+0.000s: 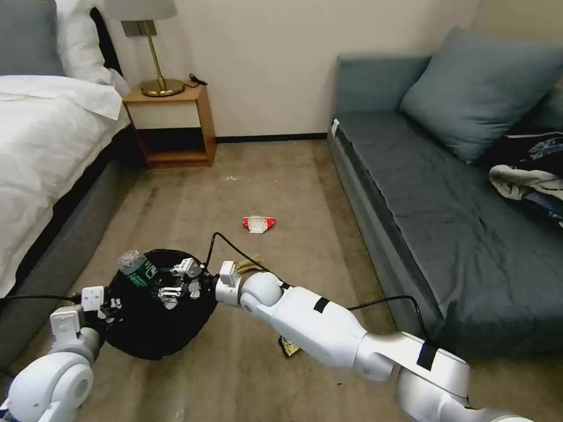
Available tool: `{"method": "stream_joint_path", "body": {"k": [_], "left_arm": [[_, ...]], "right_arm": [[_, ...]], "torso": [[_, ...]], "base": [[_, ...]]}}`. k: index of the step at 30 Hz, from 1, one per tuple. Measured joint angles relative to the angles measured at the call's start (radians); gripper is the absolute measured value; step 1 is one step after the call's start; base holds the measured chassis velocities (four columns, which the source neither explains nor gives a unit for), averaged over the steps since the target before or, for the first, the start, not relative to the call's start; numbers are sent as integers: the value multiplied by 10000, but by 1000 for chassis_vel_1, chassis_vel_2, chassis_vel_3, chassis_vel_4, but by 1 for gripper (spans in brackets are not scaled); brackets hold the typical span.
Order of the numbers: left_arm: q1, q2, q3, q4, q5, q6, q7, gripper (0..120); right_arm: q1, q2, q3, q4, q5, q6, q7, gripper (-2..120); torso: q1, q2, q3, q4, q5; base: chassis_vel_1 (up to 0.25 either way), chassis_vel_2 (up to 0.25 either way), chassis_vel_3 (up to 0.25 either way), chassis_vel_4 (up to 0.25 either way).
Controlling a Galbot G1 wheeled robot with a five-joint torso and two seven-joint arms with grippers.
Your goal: Pick up the trash bin, then pick up the garbage on the floor and place it into the trash bin.
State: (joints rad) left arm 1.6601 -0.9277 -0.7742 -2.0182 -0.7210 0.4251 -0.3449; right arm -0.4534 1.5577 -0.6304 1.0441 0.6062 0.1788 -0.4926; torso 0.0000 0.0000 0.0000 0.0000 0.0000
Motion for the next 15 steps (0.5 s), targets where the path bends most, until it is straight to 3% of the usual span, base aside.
{"method": "stream_joint_path", "body": {"k": [7,13,15], "left_arm": [[18,-69,24,-40,25,-6,0,3],[28,-7,18,-69,-5,-7,0,3],[-19,52,-40,-17,-143,-7,1,3]], "right_arm": [[-117,-243,-5,314,10,2,66,93],[-106,-712,121,883,172,2,109,99],[117,-1319,326,1476,311,66,153,100]], "torso": [[0,0,0,1,0],[0,0,0,2,1],[0,0,0,1,2]], "base": [[0,0,0,0],[0,0,0,0],[0,0,0,0]]}}
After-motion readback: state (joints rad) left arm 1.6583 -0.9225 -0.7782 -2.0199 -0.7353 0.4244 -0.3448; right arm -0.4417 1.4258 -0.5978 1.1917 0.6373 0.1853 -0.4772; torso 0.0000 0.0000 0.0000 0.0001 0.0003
